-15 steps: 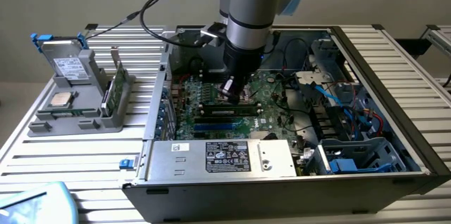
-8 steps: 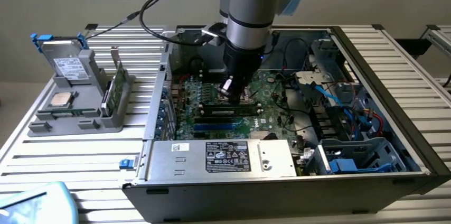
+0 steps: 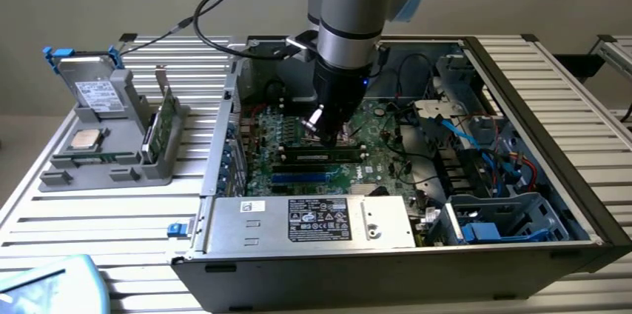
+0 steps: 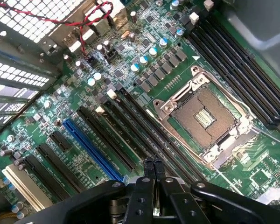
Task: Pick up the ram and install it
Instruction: 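Press down the ram until it locks into place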
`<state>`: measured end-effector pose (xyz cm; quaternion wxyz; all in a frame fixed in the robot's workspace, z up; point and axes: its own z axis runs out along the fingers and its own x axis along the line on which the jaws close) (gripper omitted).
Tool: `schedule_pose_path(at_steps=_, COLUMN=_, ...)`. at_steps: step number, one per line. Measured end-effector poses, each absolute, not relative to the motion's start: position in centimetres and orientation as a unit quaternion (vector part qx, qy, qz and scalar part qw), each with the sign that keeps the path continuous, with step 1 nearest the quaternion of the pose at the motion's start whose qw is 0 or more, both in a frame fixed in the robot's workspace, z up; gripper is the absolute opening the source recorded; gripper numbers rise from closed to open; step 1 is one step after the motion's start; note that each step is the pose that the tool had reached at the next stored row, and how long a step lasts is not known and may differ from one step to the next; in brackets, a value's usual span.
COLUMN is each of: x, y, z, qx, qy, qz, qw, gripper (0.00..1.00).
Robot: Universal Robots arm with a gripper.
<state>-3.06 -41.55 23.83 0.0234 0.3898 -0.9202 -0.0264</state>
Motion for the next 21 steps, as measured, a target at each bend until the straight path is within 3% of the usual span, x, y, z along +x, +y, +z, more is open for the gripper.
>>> schedule_pose_path(at_steps=21, x=-3.06, y=-41.55, z=23.82, qx=0.250, qy=-0.968, qz=-0.028, qw=0.020, gripper=0.10)
